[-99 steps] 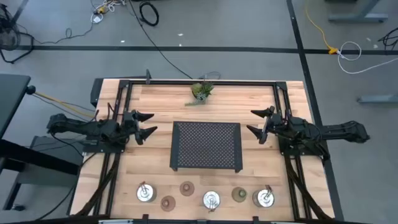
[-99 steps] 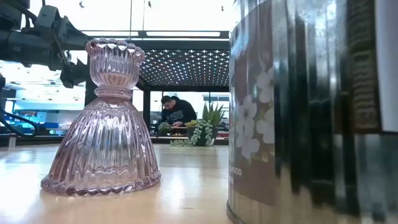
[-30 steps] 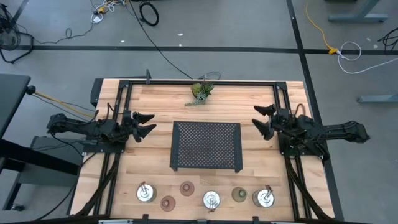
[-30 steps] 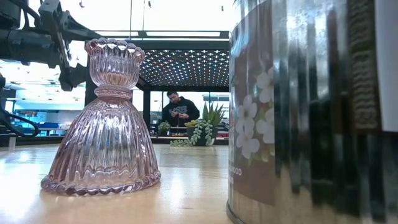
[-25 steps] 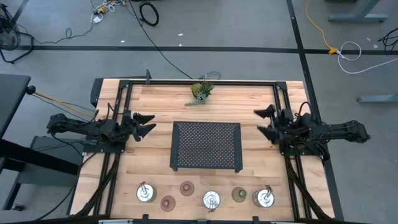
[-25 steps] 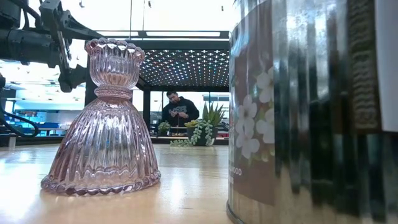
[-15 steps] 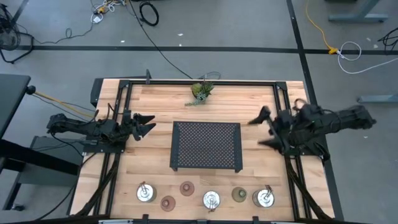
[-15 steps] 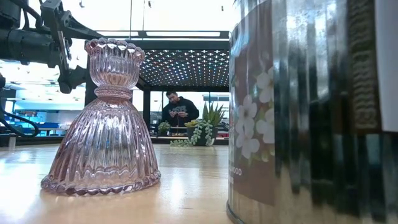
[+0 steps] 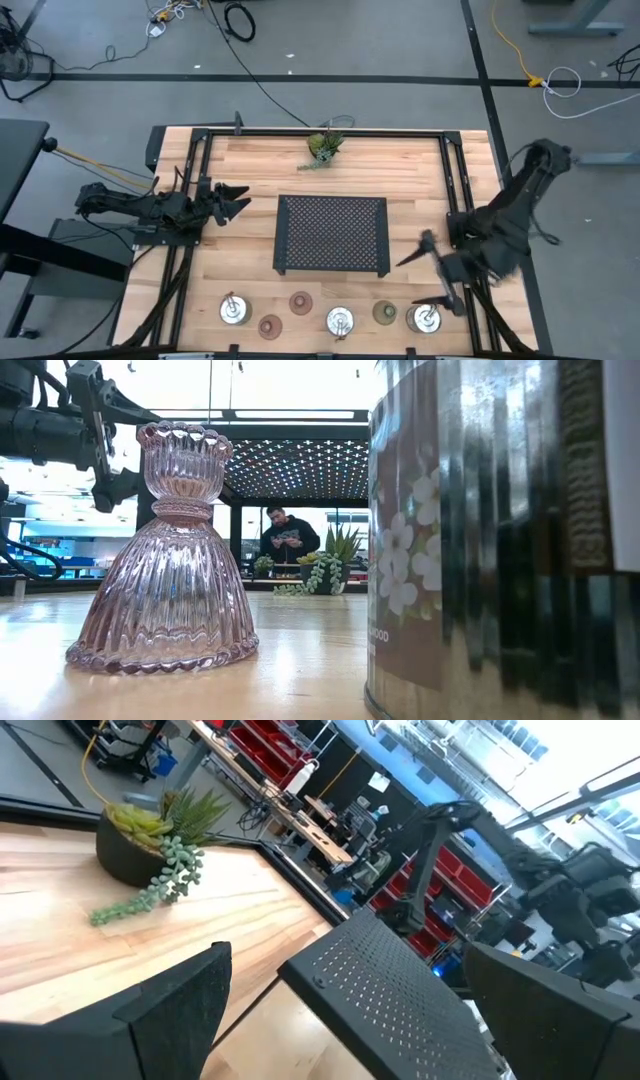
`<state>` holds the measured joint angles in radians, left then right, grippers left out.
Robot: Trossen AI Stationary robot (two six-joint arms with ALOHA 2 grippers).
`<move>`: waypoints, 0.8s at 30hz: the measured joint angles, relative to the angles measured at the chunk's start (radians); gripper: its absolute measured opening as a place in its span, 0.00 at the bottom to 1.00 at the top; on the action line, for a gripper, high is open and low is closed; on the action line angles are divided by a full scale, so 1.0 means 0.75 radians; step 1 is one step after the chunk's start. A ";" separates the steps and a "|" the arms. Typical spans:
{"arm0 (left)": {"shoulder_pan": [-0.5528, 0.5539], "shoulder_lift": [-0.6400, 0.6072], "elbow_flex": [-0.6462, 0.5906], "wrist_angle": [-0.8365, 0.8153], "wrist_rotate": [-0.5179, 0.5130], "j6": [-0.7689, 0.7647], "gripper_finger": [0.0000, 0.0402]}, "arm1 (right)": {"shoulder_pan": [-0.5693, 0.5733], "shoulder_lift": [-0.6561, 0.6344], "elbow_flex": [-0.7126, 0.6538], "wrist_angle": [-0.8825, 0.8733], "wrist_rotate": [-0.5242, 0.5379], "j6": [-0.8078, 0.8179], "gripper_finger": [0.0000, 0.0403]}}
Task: Pick & Place candle stick holders
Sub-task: Put the right silver scented candle on the shelf
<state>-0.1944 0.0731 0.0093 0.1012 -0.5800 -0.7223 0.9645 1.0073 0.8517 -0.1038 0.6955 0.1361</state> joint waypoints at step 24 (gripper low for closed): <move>-0.071 0.009 -0.001 -0.018 0.002 -0.041 0.99 | 0.361 0.117 0.080 0.150 -0.303 0.409 0.98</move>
<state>-0.2478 0.0795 0.0090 0.0875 -0.5782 -0.7532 1.2353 1.0948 0.9115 0.0085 0.4681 0.4426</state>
